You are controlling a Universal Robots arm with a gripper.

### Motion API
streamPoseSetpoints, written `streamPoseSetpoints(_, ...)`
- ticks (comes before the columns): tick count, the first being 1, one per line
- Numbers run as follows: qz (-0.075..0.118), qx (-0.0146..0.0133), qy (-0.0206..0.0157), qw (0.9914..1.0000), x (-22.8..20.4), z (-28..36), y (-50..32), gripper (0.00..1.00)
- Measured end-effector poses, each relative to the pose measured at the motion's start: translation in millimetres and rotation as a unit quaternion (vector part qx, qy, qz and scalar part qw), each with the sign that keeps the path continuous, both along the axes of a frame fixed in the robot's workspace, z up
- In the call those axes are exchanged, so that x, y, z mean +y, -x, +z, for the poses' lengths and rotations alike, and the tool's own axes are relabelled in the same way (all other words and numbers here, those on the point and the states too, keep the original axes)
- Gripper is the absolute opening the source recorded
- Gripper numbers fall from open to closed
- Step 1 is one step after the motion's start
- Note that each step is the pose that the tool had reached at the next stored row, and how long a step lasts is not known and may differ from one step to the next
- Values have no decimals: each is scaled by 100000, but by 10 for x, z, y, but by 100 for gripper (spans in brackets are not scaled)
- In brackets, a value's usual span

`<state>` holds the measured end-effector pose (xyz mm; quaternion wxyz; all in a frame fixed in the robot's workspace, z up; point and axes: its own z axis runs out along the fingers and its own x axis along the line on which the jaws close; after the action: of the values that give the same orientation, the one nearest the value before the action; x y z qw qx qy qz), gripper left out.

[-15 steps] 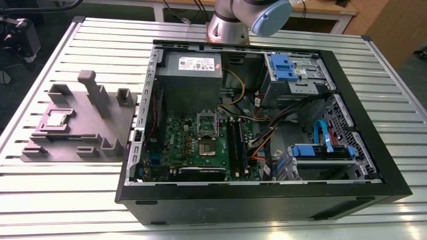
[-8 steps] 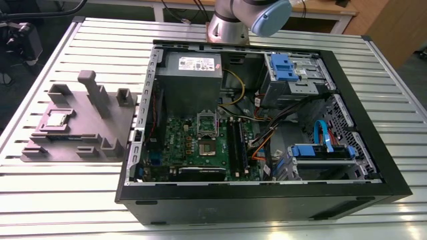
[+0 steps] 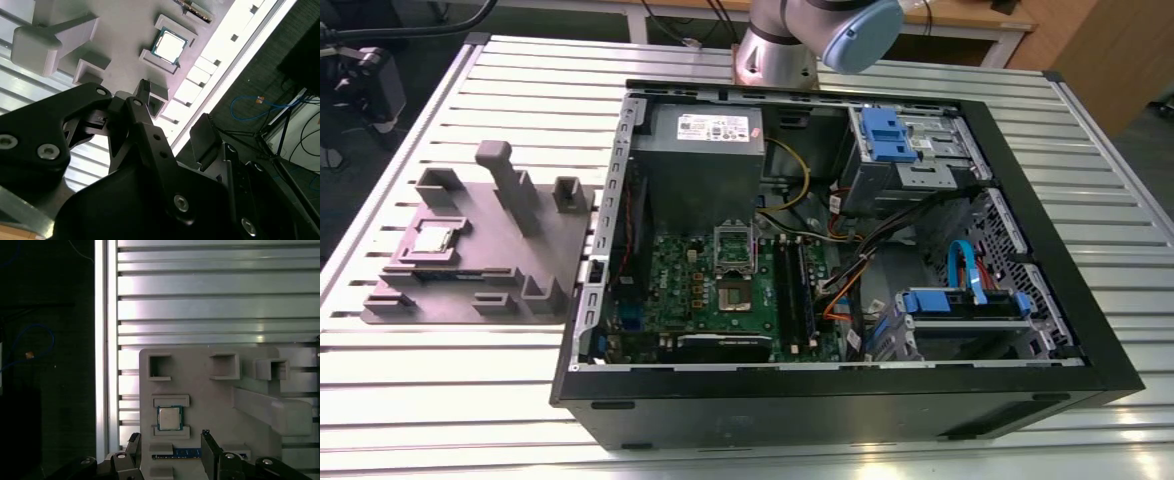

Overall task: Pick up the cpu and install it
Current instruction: 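Pick up the cpu and move it towards the insertion slot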

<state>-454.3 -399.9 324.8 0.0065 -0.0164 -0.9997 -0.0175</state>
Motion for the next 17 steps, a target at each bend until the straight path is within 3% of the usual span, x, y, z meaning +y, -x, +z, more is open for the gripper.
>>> streamPoseSetpoints(17,97,-11,-4,100000,0,-61,0,59)
